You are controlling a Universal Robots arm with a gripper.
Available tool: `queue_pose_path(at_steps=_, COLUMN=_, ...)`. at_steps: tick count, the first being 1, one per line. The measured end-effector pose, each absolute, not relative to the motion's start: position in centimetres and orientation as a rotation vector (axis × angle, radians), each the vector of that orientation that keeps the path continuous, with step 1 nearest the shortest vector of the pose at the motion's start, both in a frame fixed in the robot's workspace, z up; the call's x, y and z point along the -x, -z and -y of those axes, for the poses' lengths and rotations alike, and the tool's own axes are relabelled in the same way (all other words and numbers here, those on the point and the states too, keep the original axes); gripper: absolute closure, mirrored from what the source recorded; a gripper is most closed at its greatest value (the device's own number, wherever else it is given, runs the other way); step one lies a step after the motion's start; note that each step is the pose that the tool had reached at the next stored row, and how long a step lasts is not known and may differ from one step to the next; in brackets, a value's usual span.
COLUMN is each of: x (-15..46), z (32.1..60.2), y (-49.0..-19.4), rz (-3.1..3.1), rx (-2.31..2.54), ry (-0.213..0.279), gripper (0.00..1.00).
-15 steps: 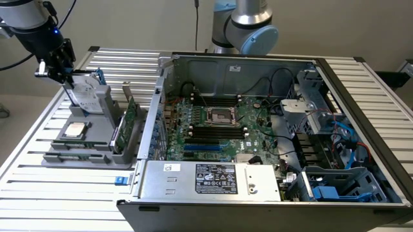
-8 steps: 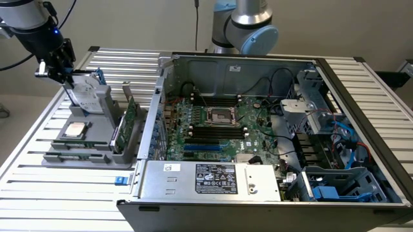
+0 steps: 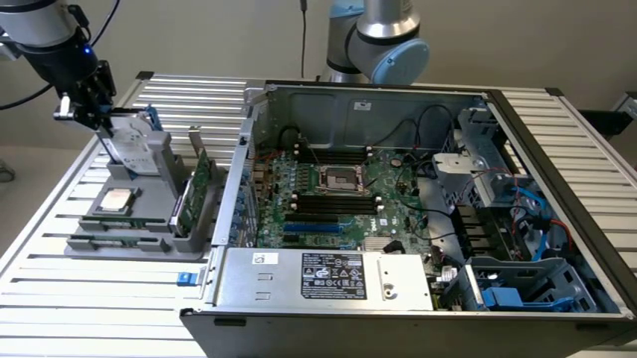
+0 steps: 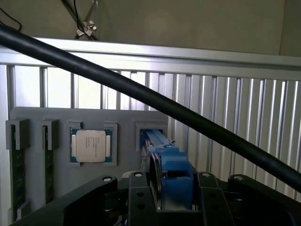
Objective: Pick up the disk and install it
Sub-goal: 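Pick up the disk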
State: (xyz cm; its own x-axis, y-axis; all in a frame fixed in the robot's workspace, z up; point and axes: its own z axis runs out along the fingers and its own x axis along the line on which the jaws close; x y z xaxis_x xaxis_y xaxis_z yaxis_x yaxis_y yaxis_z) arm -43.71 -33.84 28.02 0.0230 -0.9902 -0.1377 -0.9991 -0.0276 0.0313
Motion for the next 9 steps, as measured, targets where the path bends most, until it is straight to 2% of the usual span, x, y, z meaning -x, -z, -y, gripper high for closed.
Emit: queue_pose_path(at_steps=9, x=43.71, z=33.84, y=-27.98, rz=-2.142, rx=2.195, ry=-0.195, gripper=0.65)
